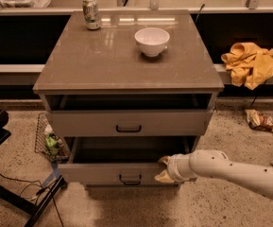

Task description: Open middle drawer

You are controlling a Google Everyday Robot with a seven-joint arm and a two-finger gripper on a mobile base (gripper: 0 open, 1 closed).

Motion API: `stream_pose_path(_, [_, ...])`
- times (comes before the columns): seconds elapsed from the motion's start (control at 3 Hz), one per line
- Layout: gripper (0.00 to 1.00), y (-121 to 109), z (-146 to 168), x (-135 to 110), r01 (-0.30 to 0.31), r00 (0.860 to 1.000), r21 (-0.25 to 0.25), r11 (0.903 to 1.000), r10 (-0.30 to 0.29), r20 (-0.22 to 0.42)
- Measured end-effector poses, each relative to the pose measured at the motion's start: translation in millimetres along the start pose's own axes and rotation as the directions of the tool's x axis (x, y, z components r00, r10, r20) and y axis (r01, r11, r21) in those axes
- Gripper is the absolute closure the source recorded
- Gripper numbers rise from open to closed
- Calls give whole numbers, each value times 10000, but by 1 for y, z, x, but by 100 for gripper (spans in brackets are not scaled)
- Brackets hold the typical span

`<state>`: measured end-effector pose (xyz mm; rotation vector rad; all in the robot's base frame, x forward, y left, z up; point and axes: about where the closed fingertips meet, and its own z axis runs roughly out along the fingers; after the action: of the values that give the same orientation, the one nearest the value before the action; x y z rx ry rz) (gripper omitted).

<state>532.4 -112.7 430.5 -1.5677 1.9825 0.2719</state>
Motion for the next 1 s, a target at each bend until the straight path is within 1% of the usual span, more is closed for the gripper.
stream_pose_path(0.33, [0,1,-3,-4,-268,9994,-470,9985,278,200])
stream_pose_path(0.67, [0,-11,-23,-29,-1535,9830,-1398,9782,1656,790])
stream_pose_path(1.0, [0,-7,-42,-51,-2662,9493,-2765,9234,3008,908])
